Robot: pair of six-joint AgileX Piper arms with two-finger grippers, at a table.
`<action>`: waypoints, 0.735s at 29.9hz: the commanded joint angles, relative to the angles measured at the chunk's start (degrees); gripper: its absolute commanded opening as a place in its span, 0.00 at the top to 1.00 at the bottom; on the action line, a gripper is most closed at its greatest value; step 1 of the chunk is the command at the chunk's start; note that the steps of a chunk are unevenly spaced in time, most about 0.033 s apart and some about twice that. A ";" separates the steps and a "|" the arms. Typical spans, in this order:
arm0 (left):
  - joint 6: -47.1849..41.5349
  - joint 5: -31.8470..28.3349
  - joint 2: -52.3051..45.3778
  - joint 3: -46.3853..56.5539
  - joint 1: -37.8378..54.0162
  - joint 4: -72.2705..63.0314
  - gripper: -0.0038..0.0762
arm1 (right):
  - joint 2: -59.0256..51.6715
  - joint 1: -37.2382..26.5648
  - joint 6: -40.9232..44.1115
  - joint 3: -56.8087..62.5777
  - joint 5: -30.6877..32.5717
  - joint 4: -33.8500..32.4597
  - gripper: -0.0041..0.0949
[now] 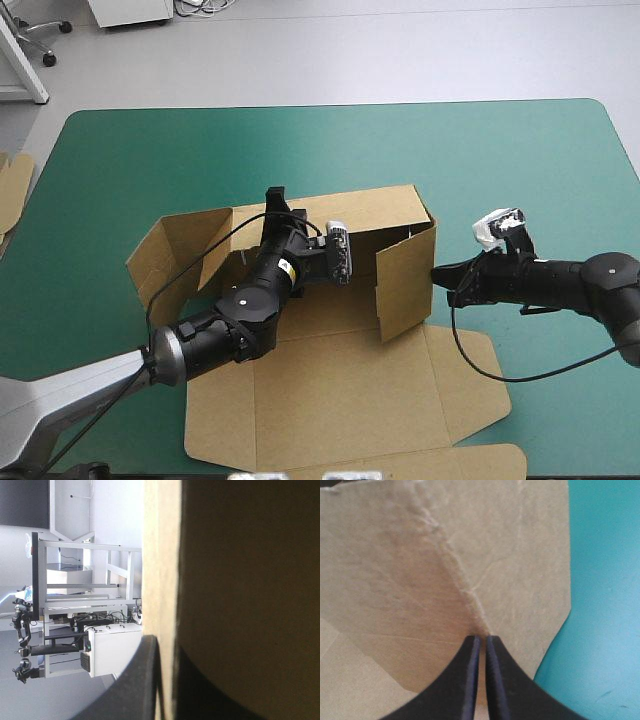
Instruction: Fold the box
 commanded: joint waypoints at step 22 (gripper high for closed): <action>-2.50 -2.69 -0.19 0.32 -0.38 -6.83 0.97 | -1.33 8.07 -3.87 -1.36 -5.41 4.91 0.43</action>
